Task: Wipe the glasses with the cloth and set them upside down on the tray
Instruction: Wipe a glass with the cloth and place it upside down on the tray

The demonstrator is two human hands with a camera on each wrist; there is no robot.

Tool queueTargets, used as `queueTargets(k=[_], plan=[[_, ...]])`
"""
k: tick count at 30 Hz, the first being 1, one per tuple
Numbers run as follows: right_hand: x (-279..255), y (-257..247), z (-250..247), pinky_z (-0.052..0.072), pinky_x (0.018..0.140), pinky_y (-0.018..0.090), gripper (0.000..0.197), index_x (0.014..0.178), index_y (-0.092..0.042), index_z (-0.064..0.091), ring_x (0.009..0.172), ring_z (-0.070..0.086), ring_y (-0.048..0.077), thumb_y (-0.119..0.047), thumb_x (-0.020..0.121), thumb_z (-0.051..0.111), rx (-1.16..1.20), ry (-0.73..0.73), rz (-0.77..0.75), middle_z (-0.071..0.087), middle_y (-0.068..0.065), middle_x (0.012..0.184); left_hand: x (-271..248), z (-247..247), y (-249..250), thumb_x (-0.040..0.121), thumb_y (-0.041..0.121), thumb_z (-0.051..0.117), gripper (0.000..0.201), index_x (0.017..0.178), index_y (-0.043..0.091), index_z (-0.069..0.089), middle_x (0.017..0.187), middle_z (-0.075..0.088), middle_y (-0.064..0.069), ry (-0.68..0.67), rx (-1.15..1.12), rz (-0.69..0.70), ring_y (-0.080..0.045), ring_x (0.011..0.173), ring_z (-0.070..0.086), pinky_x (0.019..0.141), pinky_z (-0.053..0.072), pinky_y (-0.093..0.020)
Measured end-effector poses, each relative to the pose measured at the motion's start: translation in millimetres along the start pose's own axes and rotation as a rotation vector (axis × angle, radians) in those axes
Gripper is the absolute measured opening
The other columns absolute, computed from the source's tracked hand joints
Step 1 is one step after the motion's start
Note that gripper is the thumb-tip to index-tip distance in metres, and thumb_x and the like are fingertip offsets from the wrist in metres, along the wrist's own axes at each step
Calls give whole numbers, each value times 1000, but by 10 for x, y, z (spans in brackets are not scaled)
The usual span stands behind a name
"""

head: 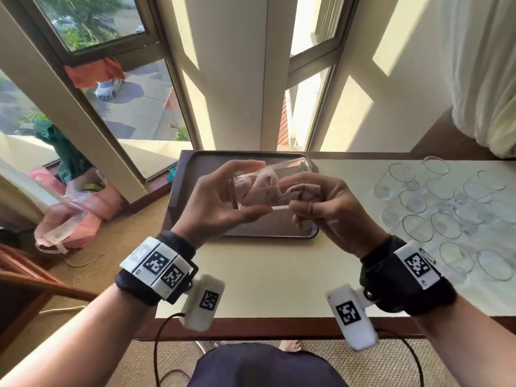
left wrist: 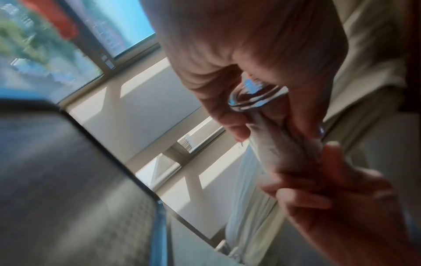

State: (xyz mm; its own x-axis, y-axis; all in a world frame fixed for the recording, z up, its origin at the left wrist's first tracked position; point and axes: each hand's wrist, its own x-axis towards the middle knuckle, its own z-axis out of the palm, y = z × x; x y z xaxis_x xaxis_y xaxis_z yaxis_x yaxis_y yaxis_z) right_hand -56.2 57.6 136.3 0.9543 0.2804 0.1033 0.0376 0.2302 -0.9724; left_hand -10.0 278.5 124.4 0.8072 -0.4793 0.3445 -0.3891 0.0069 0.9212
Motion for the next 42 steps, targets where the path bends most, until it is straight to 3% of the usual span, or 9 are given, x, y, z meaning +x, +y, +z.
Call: queueTargets(k=[4, 6, 11, 22, 25, 29, 32, 38, 42], plan=[[-48, 31, 4, 59, 60, 27, 30, 94, -20, 80, 72, 66, 12, 1, 77, 67, 76, -5, -36, 74, 1, 92, 2, -28, -46, 71, 34, 85, 70, 132, 18, 53, 125, 62, 20, 4, 300, 202, -6, 112, 67, 91, 58, -28], [-12, 29, -9, 60, 64, 30, 26, 95, -20, 80, 85, 67, 16, -5, 76, 74, 40, 17, -104, 74, 2, 97, -5, -15, -50, 66, 37, 88, 79, 133, 27, 48, 119, 63, 29, 23, 134, 6, -10, 105, 70, 84, 59, -27], [84, 20, -37, 60, 65, 32, 28, 99, -4, 74, 93, 64, 23, 10, 79, 61, -148, 47, -200, 65, 17, 107, 25, 32, -16, 67, 56, 83, 82, 122, 1, 58, 93, 72, -10, 21, -448, -429, -12, 66, 66, 48, 48, -15], [9, 14, 57, 50, 45, 24, 19, 104, -1, 63, 53, 52, 10, 0, 86, 58, 71, 51, -14, 67, -7, 71, 15, -33, -41, 70, 23, 88, 67, 128, 18, 54, 123, 65, -1, 38, 165, 140, -25, 108, 69, 89, 58, -42], [60, -7, 57, 50, 47, 23, 20, 99, -2, 70, 60, 59, 8, 4, 82, 61, 31, 87, -89, 72, 1, 83, 41, -25, -43, 65, 27, 90, 79, 131, 19, 47, 123, 64, 3, 32, 12, -105, -18, 104, 70, 83, 60, -33], [108, 7, 79, 48, 48, 24, 26, 101, -2, 68, 64, 58, 8, 6, 78, 62, -103, 91, -145, 69, 2, 90, 77, 0, -12, 66, 52, 86, 80, 122, 2, 59, 95, 71, -8, -39, -386, -406, -18, 76, 67, 51, 50, -17], [104, 50, 87, 47, 44, 22, 25, 100, -2, 67, 53, 53, 8, 7, 78, 61, -42, 85, -55, 69, -2, 81, 51, 28, 34, 66, 47, 85, 66, 113, 5, 64, 87, 73, 0, 57, -307, -333, -10, 69, 69, 53, 51, -15], [81, 49, 55, 45, 43, 23, 17, 103, -4, 64, 47, 49, 5, -3, 87, 61, -17, 49, 31, 65, -12, 65, -9, 7, -43, 68, 23, 90, 71, 129, 11, 55, 119, 64, 21, 76, 124, 67, -17, 108, 69, 88, 59, -35], [125, 12, 65, 47, 45, 23, 16, 96, -9, 72, 53, 55, 7, -4, 83, 64, -58, 114, -49, 71, -4, 77, -3, 39, -58, 60, 27, 94, 81, 127, 20, 51, 117, 65, 22, 130, 75, -58, -10, 102, 70, 80, 58, -25]])
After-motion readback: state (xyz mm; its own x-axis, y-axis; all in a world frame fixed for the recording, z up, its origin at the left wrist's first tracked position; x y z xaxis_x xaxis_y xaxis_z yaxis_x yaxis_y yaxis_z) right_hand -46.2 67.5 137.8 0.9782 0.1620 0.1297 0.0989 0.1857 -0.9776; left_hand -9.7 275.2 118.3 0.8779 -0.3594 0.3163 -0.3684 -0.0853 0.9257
